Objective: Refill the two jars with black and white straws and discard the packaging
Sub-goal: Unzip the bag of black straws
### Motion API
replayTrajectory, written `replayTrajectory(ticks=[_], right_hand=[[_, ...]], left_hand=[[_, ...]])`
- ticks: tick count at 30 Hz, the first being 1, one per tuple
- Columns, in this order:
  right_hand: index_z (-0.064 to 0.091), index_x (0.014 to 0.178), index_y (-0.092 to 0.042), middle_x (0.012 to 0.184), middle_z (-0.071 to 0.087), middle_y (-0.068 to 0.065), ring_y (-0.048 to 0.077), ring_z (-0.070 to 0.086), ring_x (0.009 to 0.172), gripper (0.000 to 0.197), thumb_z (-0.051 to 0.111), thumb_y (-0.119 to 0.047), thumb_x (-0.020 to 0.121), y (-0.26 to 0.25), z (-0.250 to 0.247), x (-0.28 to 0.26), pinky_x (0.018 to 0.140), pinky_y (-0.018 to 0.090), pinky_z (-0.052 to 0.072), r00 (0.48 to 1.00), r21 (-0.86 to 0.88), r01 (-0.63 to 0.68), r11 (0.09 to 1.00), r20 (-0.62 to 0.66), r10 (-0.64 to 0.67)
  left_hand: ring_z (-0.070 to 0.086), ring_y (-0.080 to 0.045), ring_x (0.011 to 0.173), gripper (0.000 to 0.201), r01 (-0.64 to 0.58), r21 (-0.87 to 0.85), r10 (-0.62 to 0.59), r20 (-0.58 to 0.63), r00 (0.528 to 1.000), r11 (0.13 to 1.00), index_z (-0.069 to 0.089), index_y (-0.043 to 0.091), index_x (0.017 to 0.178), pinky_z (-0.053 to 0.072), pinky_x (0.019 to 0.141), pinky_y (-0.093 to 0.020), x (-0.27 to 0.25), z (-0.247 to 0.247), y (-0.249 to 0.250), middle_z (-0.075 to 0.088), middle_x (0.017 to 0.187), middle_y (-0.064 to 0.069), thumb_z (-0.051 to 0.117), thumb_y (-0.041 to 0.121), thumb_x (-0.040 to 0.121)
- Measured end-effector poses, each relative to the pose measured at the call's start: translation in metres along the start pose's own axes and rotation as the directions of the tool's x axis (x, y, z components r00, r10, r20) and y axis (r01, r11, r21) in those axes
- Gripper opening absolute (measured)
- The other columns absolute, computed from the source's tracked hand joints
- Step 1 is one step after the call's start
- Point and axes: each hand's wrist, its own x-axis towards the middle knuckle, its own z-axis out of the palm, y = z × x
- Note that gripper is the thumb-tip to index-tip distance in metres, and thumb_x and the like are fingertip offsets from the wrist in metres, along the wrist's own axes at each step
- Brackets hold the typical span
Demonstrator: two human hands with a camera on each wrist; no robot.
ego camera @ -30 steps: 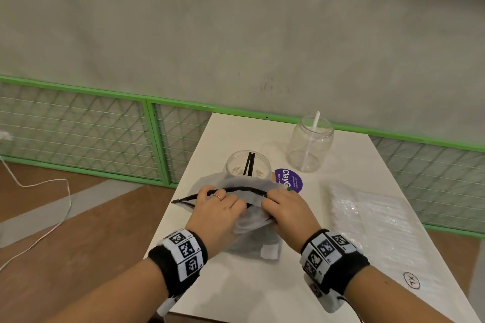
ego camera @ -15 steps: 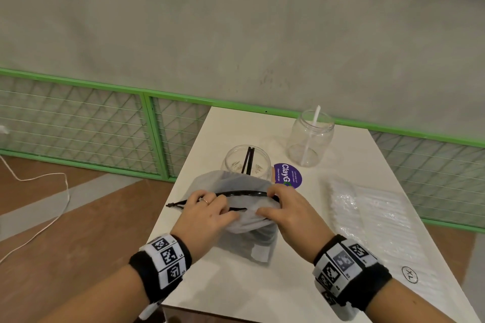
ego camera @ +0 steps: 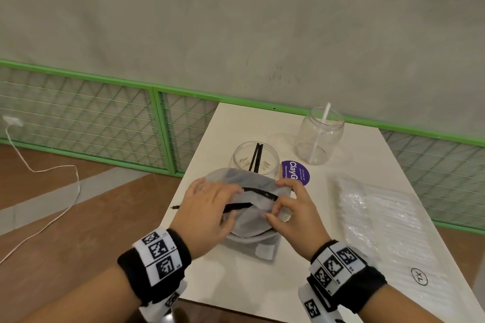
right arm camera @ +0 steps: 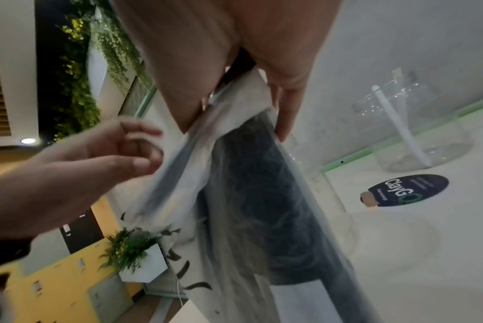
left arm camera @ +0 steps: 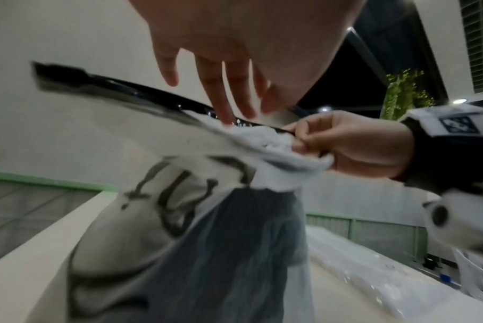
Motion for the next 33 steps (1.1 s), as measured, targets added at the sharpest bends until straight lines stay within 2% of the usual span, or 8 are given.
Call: replayTrajectory(ticks=[2,4,7,12,18,25,29,33], right_hand=[[0.053,0.072,-0.031,0.127,0.039,-0.018,0.011,0.043,0.123,0.031,0.074,-0.009,0.076,0.002,-0.001,-0.002,0.103,0.027,0.037,0.998,-0.023,0.06,0.998,0.005,-0.06],[0.051,0.078,-0.034,0.124,0.037,-0.02,0.008,0.043,0.12,0.04,0.068,0.002,0.075,0.002,-0.001,-0.003,0.1,0.019,0.037,0.993,-0.052,0.114,0.992,0.001,-0.114],[0.052,0.082,-0.029,0.114,0.04,-0.01,-0.004,0.043,0.11,0.049,0.06,0.018,0.07,-0.004,0.0,-0.003,0.091,0.005,0.035,0.984,-0.056,0.177,0.983,-0.014,-0.178],[0.058,0.088,-0.024,0.109,0.045,-0.011,-0.003,0.045,0.107,0.047,0.055,0.018,0.068,-0.014,-0.005,-0.001,0.089,0.007,0.037,0.977,0.02,0.211,0.977,-0.028,-0.211],[0.063,0.099,-0.023,0.123,0.043,-0.005,0.009,0.042,0.124,0.027,0.058,-0.011,0.076,-0.015,-0.019,0.01,0.101,0.018,0.036,0.988,0.13,0.143,0.981,-0.074,-0.134],[0.07,0.099,-0.038,0.149,0.033,0.0,0.035,0.025,0.138,0.02,0.063,-0.031,0.082,-0.014,-0.009,0.009,0.112,0.047,0.027,0.953,-0.312,0.303,0.901,0.071,-0.296],[0.064,0.109,-0.031,0.147,0.034,0.006,0.037,0.039,0.129,0.04,0.075,-0.021,0.072,-0.007,-0.011,0.01,0.083,0.048,0.055,0.959,-0.516,0.277,0.811,0.195,-0.204],[0.056,0.09,-0.022,0.13,0.041,-0.001,0.028,0.053,0.108,0.02,0.065,-0.01,0.077,0.001,-0.016,0.011,0.064,0.039,0.056,0.962,-0.378,0.27,0.886,0.062,-0.267]], left_hand=[[0.046,-0.018,0.113,0.074,0.046,0.052,-0.045,-0.017,0.999,0.998,0.033,0.032,0.134,0.023,0.104,-0.035,0.012,-0.003,-0.002,0.046,0.121,0.006,0.06,0.054,0.069],[0.029,-0.022,0.132,0.114,0.122,0.107,-0.136,0.135,0.982,0.987,0.005,0.034,0.145,0.023,0.108,-0.041,0.02,-0.001,-0.006,0.027,0.144,0.001,0.071,0.062,0.056],[0.023,-0.023,0.138,0.134,0.226,0.135,-0.258,0.322,0.911,0.965,-0.017,0.034,0.144,0.026,0.109,-0.044,0.024,0.013,-0.011,0.013,0.153,0.002,0.073,0.068,0.051],[0.044,-0.022,0.12,0.11,0.294,0.064,-0.301,0.207,0.931,0.954,0.004,0.031,0.147,0.036,0.097,-0.038,0.025,0.02,-0.007,0.047,0.128,0.002,0.068,0.053,0.061],[0.047,-0.024,0.107,0.077,0.347,-0.202,-0.322,0.145,0.936,0.916,0.046,0.028,0.132,0.041,0.091,-0.038,0.024,0.028,-0.003,0.053,0.109,0.002,0.049,0.053,0.059],[0.047,-0.024,0.104,0.065,0.389,-0.221,-0.336,0.243,0.91,0.894,0.054,0.026,0.124,0.036,0.09,-0.031,0.027,0.037,0.0,0.052,0.105,0.0,0.054,0.048,0.063],[0.045,-0.02,0.111,0.077,0.424,-0.241,-0.332,0.343,0.879,0.873,0.049,0.028,0.129,0.036,0.098,-0.031,0.032,0.032,-0.008,0.045,0.119,0.002,0.063,0.049,0.056],[0.057,-0.017,0.102,0.065,0.446,-0.298,-0.278,0.467,0.839,0.844,0.048,0.027,0.126,0.046,0.086,-0.028,0.036,0.023,-0.011,0.06,0.114,0.002,0.075,0.033,0.067]])
